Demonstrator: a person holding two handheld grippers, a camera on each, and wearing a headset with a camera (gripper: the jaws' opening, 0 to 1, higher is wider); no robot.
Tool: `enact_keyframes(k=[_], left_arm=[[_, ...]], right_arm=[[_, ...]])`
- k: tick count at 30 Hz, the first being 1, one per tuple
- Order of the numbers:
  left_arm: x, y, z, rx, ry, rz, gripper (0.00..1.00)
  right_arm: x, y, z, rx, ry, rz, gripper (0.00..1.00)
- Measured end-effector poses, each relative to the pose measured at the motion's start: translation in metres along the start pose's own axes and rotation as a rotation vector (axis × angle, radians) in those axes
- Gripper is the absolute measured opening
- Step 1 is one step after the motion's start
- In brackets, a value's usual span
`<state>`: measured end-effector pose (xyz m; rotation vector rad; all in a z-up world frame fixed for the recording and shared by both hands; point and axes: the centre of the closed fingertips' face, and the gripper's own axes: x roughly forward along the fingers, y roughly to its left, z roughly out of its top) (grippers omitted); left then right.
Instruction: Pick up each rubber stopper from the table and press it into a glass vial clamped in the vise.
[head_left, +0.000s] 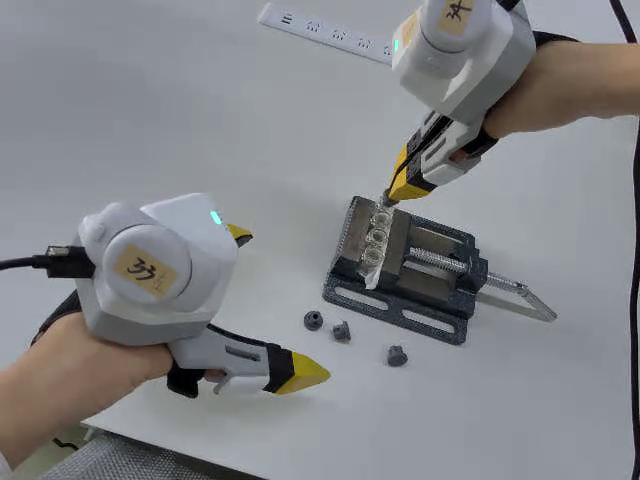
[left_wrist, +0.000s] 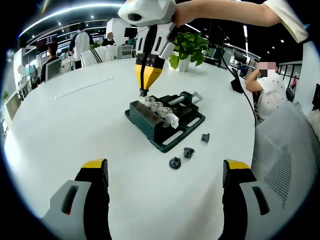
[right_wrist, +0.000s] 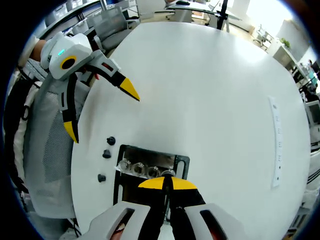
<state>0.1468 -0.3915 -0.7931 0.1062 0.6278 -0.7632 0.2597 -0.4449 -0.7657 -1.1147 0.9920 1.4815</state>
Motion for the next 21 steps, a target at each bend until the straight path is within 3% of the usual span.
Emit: enact_keyframes(k=[12,18,21], left_arm=[[0.0035,0.0006,0.0016,0.001,-0.004,-0.007,0.94],[0.0054,0.0003,0.0031,-0.002,-0.006,-0.009,0.94],[0.0055,0.0006,0.0032,-0.003,-0.007,-0.008,0.94]], right_arm=[[0.0017,-0.0005,0.001,0.026,0.017,0.02,0.0],[0.0035,-0.0008,0.0017,-0.031,0.104,-0.01,0.0],[0.002,0.0001,0.0033,-0.027,0.112,-0.009,0.0]])
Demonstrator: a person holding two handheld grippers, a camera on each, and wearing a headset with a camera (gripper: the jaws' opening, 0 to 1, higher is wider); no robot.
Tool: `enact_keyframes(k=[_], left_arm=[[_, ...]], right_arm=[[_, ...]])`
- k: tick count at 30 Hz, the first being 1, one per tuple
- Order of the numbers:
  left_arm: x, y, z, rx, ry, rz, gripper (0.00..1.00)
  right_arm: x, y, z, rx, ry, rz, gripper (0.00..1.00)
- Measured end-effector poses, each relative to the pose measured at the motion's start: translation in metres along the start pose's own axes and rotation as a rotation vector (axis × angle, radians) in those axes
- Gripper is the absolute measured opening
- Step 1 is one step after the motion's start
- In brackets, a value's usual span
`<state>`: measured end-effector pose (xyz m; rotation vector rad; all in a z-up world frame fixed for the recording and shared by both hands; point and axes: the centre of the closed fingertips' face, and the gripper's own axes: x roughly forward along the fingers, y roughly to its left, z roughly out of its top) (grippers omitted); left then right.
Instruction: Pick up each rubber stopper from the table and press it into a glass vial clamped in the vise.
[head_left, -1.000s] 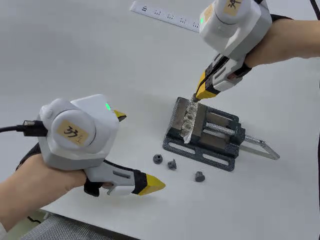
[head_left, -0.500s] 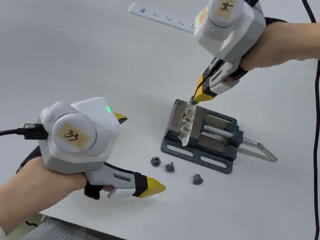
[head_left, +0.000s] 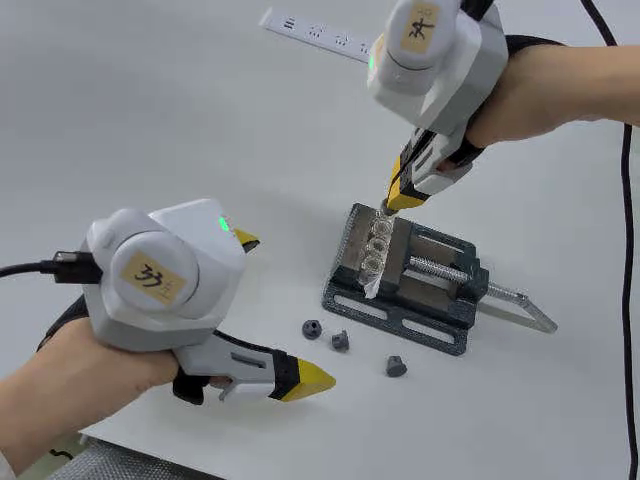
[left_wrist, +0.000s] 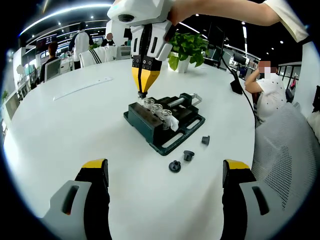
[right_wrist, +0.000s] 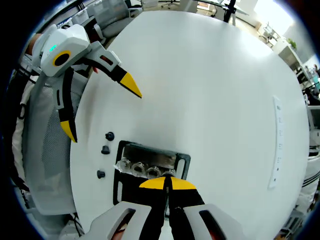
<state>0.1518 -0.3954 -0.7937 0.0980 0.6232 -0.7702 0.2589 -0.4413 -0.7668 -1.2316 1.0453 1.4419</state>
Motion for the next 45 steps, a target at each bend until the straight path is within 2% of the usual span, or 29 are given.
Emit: enact_keyframes(k=[3,7,16,20,23,27,30,33,35,41,43,45], left_arm=[[-0.0005,-0.0003,0.0,-0.003,-0.001,0.001,0.94],[-0.0014,0.0007,-0.0032,-0.006,0.006,0.001,0.94],[-0.0016,0.001,-0.0057,-0.012,0.007,0.004,0.94],[-0.0018,0.0009,-0.0049,-0.012,0.006,0.005,0.94],[-0.0021,0.0012,-0.0039,-0.01,0.004,0.007,0.94],[-0.0024,0.0015,-0.0034,-0.013,0.002,0.008,0.94],[-0.0027,0.001,-0.0041,-0.012,0.005,0.006,0.94],[-0.0027,0.0014,-0.0028,-0.014,0.0,0.008,0.94],[-0.0028,0.0015,-0.0023,-0.013,-0.001,0.008,0.94],[-0.0049,0.0032,-0.0018,-0.007,0.002,0.011,0.94],[-0.0055,0.0036,-0.0011,-0.011,0.001,0.012,0.94],[-0.0053,0.004,-0.0008,-0.012,0.001,0.014,0.93]], right_arm=[[-0.0016,-0.0003,-0.0013,0.016,-0.015,0.009,0.0],[0.0002,-0.0027,-0.0041,0.071,-0.067,0.026,0.0],[-0.0007,-0.0005,-0.0034,0.128,-0.157,0.048,0.0],[0.0004,0.0017,-0.0009,0.115,-0.16,0.044,0.0],[0.0004,0.0019,-0.0021,0.139,-0.154,0.054,0.0],[0.0006,0.004,-0.0011,0.108,-0.114,0.04,0.0],[0.0014,0.0031,-0.0015,0.099,-0.107,0.034,0.0],[0.0014,0.0008,-0.001,0.125,-0.108,0.045,0.0],[0.0014,0.0036,-0.0015,0.099,-0.099,0.038,0.0],[-0.0004,-0.0005,-0.0046,0.131,-0.126,0.069,0.0],[-0.0001,0.0012,-0.0034,0.114,-0.132,0.062,0.0],[-0.0004,0.0017,-0.0037,0.133,-0.139,0.061,0.0]])
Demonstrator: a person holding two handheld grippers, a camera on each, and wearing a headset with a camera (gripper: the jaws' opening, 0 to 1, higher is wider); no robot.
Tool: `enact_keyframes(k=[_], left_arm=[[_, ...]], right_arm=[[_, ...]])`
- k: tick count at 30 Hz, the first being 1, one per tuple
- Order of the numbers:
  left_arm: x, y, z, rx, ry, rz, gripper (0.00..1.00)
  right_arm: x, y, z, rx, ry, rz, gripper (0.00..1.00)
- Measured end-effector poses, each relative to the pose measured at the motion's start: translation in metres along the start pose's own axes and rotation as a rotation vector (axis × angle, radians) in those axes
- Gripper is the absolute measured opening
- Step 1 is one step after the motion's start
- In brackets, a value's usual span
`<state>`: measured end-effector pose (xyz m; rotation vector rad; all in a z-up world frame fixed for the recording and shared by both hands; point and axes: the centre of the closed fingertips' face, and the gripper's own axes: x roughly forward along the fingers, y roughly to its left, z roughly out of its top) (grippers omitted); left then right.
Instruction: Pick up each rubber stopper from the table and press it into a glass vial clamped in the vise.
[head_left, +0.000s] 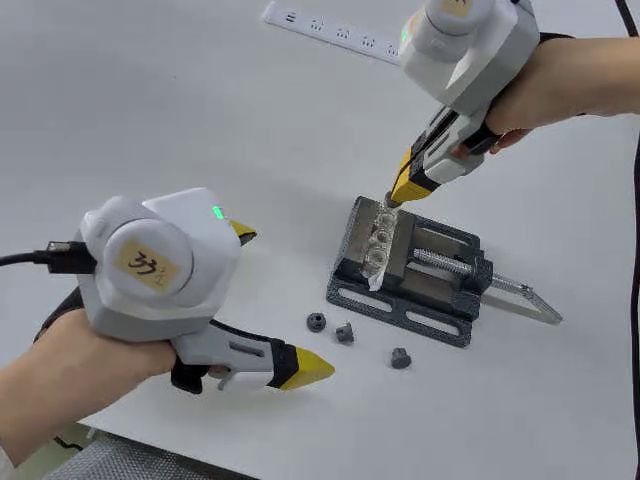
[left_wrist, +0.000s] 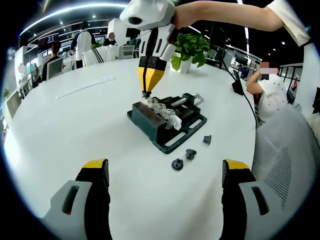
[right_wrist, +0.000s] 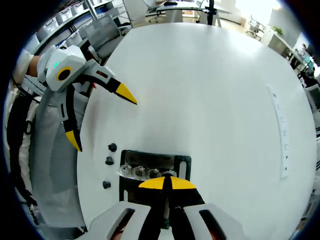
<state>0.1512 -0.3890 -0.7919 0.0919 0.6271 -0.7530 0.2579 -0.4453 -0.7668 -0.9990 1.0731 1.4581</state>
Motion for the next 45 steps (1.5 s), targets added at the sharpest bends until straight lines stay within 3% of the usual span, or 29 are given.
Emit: enact_keyframes(k=[13,16,18,23,33,45], left_arm=[[0.0,0.0,0.0,0.004,-0.001,-0.004,0.93],[0.0,0.001,0.0,0.001,-0.003,-0.003,0.93],[0.0,0.0,0.0,0.003,-0.001,-0.004,0.93],[0.001,0.0,-0.001,0.004,0.001,-0.006,0.93],[0.001,0.0,0.0,0.008,0.003,-0.005,0.93],[0.002,-0.001,-0.001,0.007,0.011,-0.013,0.92]], right_arm=[[-0.001,-0.003,0.001,-0.062,0.008,-0.011,0.0],[-0.003,0.006,-0.004,-0.082,0.017,0.001,0.07],[-0.004,0.0,-0.009,-0.092,0.037,-0.02,0.06],[-0.006,-0.008,-0.008,-0.079,0.025,-0.031,0.0],[0.0,0.002,0.001,-0.068,0.004,-0.024,0.0],[0.0,-0.001,0.0,-0.027,0.047,-0.038,0.0]])
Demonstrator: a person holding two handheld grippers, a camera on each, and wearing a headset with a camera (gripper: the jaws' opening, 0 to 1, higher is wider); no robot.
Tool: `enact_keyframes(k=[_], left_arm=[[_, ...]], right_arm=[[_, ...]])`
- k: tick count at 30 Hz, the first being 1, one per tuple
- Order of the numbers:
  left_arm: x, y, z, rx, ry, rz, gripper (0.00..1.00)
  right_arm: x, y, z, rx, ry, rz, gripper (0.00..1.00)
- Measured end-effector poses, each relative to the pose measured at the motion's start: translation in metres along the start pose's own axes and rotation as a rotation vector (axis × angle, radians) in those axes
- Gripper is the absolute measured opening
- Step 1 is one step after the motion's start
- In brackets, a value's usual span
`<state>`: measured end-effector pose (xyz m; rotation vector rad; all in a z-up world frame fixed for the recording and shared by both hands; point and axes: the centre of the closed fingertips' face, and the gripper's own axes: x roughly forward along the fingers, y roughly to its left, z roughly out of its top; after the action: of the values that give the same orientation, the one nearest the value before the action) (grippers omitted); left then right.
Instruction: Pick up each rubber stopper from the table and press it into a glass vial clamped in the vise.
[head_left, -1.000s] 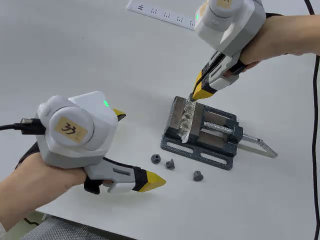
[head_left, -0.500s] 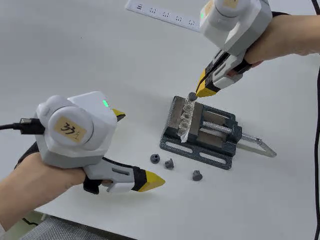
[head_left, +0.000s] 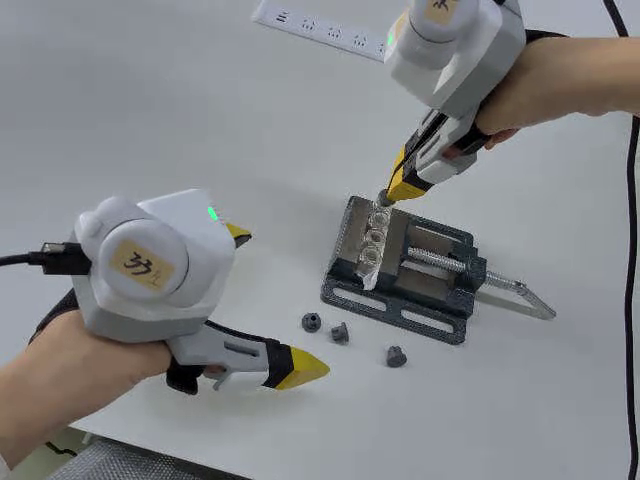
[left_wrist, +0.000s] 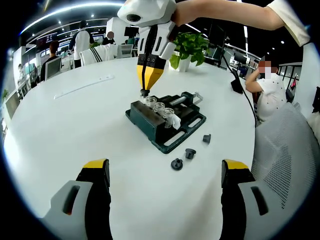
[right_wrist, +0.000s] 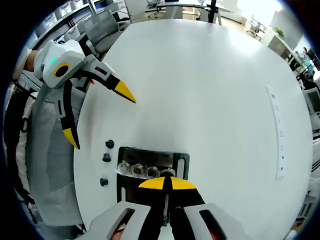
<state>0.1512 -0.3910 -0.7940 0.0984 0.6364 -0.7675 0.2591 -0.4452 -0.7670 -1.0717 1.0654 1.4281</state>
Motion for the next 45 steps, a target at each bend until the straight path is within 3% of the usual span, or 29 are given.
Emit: enact_keyframes(k=[11,17,19,27,36,40,45], left_arm=[[0.003,-0.001,0.0,0.0,0.003,-0.007,0.92],[0.004,0.0,-0.001,-0.006,0.004,-0.007,0.91],[0.005,-0.001,0.0,-0.003,0.005,-0.009,0.91],[0.0,0.0,0.001,-0.001,-0.002,-0.002,0.91],[-0.005,0.002,0.004,0.006,-0.004,0.009,0.91],[-0.005,0.001,0.004,0.007,-0.005,0.008,0.91],[-0.005,0.0,0.005,0.009,-0.005,0.004,0.91]], right_arm=[[0.001,-0.002,-0.001,0.022,0.054,-0.005,0.0],[0.001,-0.003,-0.002,0.054,0.052,-0.022,0.0],[0.001,-0.003,-0.003,0.015,0.054,-0.036,0.0],[0.001,-0.005,-0.002,-0.003,0.079,-0.038,0.0],[-0.005,-0.001,-0.006,-0.013,0.05,-0.043,0.0],[-0.009,0.006,-0.008,0.002,0.001,-0.027,0.0],[-0.01,0.014,-0.01,0.017,-0.055,-0.023,0.21]])
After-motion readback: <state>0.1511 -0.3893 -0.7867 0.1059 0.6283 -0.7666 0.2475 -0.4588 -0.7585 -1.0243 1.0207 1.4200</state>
